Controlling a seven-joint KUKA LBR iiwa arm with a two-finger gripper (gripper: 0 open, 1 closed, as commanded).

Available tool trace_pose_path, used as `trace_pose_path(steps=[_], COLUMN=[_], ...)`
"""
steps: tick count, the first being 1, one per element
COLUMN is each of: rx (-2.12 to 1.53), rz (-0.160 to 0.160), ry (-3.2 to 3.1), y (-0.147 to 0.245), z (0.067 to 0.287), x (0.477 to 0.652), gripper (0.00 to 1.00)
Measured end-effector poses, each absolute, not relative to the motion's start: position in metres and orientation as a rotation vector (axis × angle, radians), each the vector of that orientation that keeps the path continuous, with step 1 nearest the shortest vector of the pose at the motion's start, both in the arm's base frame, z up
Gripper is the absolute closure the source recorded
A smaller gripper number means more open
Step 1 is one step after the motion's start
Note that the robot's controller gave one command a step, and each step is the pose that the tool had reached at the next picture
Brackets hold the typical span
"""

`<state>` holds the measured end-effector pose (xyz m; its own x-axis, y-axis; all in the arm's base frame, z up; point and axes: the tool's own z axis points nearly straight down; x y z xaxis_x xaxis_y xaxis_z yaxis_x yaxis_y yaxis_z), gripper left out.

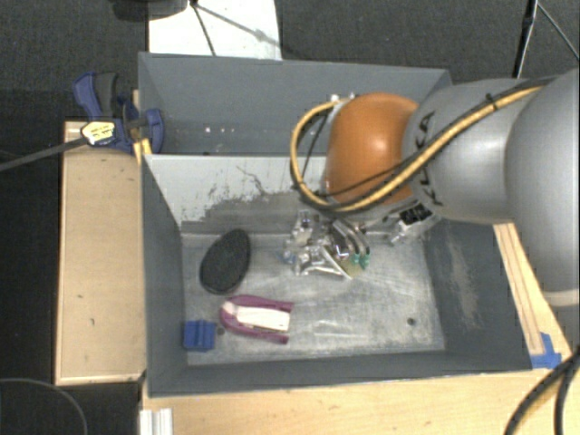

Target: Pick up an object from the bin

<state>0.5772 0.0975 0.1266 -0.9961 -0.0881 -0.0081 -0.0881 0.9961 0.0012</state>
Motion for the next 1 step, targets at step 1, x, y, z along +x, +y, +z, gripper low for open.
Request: trace_pose_path(steps=[1], rx=[-0.136], rz=[0.003], ry=[3.132], y=[0.0977], z=[0.1325], x=[0.5785], gripper=[1.0])
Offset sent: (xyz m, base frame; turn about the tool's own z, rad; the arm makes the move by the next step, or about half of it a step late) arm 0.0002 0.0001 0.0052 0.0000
